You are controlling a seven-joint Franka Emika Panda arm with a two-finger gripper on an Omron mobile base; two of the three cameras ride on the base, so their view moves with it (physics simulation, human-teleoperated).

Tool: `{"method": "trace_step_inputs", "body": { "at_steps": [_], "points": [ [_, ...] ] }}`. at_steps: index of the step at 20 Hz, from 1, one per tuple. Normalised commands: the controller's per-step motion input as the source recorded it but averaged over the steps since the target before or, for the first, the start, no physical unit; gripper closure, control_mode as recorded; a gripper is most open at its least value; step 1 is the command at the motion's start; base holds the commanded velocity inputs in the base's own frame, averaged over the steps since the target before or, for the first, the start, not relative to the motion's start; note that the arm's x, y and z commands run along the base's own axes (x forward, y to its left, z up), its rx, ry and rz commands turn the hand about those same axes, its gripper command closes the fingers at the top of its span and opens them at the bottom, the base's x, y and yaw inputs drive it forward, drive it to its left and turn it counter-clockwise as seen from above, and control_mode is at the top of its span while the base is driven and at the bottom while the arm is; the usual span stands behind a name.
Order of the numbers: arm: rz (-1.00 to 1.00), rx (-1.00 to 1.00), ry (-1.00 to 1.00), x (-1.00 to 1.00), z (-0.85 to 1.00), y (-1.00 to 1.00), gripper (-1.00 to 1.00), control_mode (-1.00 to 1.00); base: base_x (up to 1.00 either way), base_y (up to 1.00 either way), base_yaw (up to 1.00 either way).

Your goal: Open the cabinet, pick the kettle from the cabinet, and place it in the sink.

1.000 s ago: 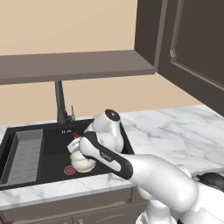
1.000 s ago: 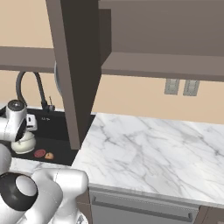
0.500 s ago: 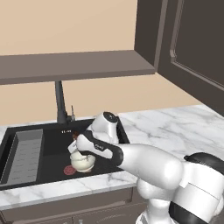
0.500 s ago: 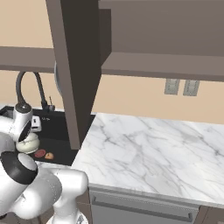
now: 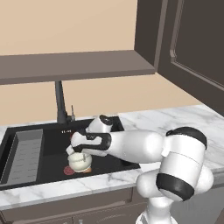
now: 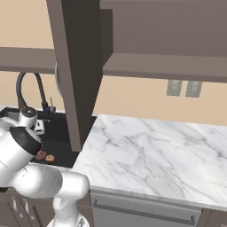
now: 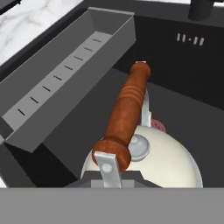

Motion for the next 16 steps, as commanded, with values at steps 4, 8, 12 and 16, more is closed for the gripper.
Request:
{"method": "trace_step_inputs", "body": {
  "at_steps": [4,8,12,16],
  "points": [
    [0.04,0.0,0.0,0.28,-0.3,0.15,1.0,-1.0,0.0,0.0,0.0],
    [0.04,0.0,0.0,0.28,-0.27,0.11,1.0,-1.0,0.0,0.0,0.0],
    [0.03,0.0,0.0,0.25,-0.29,0.12,1.0,-1.0,0.0,0.0,0.0],
    [0.03,0.0,0.0,0.25,-0.33,0.12,1.0,-1.0,0.0,0.0,0.0]
  ]
}}
